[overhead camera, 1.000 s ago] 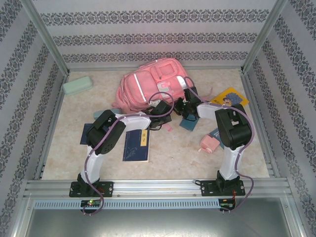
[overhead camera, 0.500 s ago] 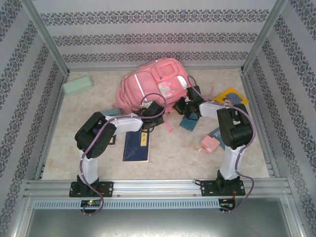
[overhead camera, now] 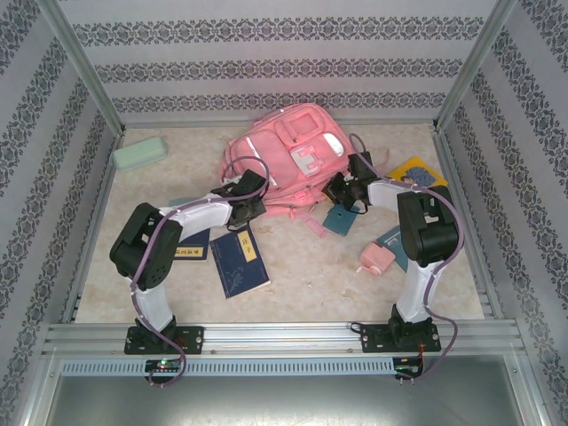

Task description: Pack books, pencil case, and school supplies into a backpack

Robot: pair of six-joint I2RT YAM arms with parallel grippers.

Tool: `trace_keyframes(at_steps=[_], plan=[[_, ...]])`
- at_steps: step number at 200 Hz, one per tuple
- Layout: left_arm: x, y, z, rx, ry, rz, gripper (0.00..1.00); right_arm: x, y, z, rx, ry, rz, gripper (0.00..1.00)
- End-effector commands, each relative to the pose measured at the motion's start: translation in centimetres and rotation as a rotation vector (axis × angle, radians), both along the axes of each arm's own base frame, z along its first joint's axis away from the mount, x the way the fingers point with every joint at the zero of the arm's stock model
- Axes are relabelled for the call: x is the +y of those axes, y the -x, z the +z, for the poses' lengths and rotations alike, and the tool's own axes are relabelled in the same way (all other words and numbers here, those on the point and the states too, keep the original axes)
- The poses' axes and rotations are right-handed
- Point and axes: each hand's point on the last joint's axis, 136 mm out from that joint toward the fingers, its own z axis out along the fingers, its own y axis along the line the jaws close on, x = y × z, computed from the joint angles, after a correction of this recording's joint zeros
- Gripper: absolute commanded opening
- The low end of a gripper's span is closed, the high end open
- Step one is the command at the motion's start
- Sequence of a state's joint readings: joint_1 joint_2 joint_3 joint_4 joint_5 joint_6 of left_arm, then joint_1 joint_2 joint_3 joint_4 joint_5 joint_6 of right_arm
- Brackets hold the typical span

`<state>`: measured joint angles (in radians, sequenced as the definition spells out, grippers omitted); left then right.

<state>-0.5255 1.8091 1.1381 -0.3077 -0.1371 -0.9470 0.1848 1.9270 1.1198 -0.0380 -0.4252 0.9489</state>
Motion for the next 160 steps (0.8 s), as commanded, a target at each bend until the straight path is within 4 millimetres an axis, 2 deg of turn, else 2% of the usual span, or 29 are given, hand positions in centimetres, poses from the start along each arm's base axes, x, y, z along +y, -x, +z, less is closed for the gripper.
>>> trace_keyframes(at_steps=[1, 42, 56, 77, 109, 133, 146, 160], plan=[[3.2, 0.9, 0.5, 0.046, -0.080, 0.002, 0.00, -1.7, -2.8, 3.2, -0.121, 0.051, -0.022, 0.00], [3.6, 0.1, 1.9, 0.030, -0.087, -0.078, 0.00, -2.0, -3.8, 3.4, -0.129, 0.057, 0.003, 0.00], [2.6, -0.1, 2.5, 0.022, -0.063, -0.137, 0.00, -2.2, -4.0, 3.3, -0.127, 0.059, 0.006, 0.00], [-0.3, -0.5, 3.1, -0.009, 0.044, -0.242, 0.00, -2.1, -4.2, 3.5, -0.136, 0.056, 0.008, 0.00], [-6.3, -0.4, 3.6, -0.053, 0.143, -0.359, 0.24, -2.0, -4.0, 3.2, -0.130, 0.050, 0.012, 0.00], [-11.3, 0.3, 2.9, -0.054, 0.236, -0.430, 0.37, -2.0, -3.9, 3.0, -0.125, 0.046, 0.009, 0.00], [-13.0, 0.5, 2.5, -0.058, 0.261, -0.444, 0.48, -1.9, -3.8, 3.0, -0.124, 0.044, 0.011, 0.00], [-14.1, 0.7, 1.6, -0.044, 0.287, -0.433, 0.51, -1.8, -3.8, 3.0, -0.123, 0.043, 0.013, 0.00]])
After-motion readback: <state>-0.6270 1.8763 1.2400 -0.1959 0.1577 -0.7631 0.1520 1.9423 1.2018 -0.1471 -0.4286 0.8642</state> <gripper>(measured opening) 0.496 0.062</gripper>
